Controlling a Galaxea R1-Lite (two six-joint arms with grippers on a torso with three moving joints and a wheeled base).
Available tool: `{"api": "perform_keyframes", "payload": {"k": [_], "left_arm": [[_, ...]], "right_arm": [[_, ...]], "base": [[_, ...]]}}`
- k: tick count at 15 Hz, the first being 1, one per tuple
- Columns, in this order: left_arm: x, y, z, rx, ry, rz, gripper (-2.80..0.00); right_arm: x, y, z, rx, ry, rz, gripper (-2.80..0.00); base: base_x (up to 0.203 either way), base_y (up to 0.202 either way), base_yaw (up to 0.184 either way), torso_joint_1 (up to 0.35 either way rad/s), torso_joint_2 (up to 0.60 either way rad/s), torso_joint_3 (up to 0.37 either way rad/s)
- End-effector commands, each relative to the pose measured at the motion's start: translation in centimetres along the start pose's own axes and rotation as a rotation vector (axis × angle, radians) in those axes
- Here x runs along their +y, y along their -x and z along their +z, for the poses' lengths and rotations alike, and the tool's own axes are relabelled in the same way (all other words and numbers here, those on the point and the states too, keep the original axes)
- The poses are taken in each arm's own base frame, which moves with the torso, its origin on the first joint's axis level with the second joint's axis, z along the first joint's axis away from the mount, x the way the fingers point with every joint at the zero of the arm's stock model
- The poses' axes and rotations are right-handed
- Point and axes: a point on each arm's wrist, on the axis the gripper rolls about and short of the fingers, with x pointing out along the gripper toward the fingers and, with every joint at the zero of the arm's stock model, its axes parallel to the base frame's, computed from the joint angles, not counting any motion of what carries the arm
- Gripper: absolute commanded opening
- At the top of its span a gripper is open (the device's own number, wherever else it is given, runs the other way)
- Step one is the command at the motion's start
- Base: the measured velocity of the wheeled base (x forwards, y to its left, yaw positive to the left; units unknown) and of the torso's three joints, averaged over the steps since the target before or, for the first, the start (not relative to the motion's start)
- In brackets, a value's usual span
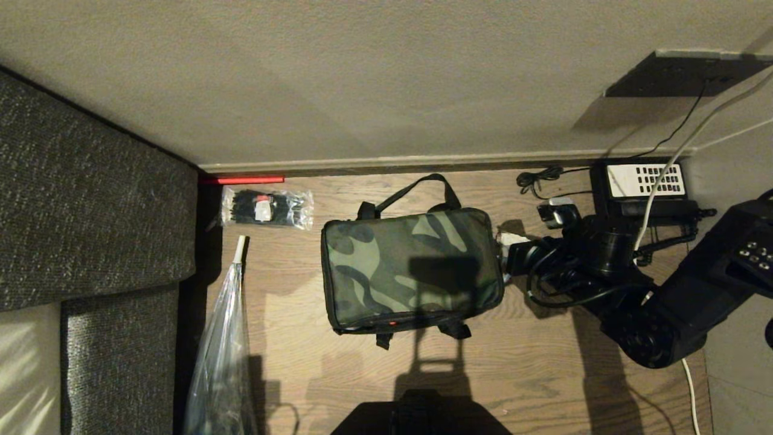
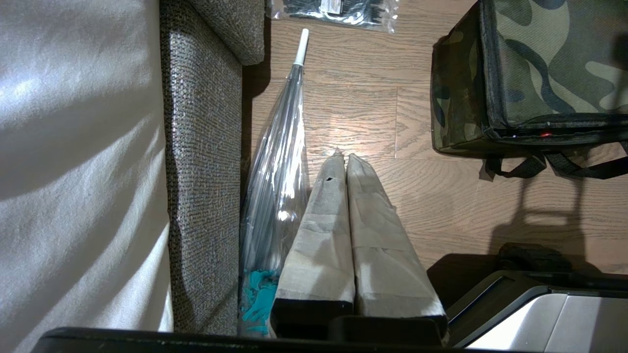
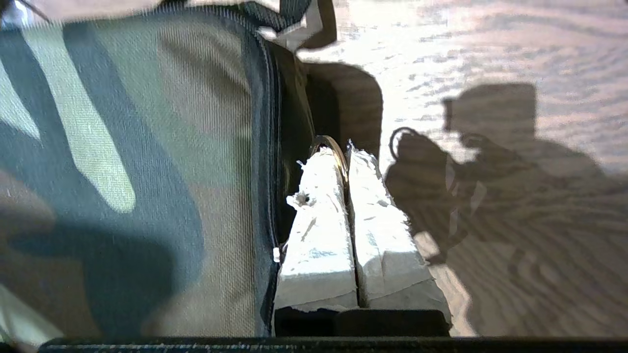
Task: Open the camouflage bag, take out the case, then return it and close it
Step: Open the top of the storage box
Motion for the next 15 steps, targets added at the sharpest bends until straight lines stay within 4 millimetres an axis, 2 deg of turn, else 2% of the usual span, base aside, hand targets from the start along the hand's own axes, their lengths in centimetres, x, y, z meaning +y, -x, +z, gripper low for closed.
{"api": "perform_keyframes", "payload": {"k": [1,15], "left_arm": [[0.0,0.0,-0.1,0.001,0.0,0.001,-2.8],[0.0,0.0,-0.1,0.003,0.0,0.001,-2.8]], "right_arm": [[0.0,-0.3,0.2,-0.019,-0.011,0.002,-2.8],[0.2,-2.6,2.3,-0.129,-0.022,0.006,-2.8]], "base": [[0.0,0.0,0.0,0.0,0.0,0.0],[0.0,0.0,0.0,0.0,0.0,0.0]]}}
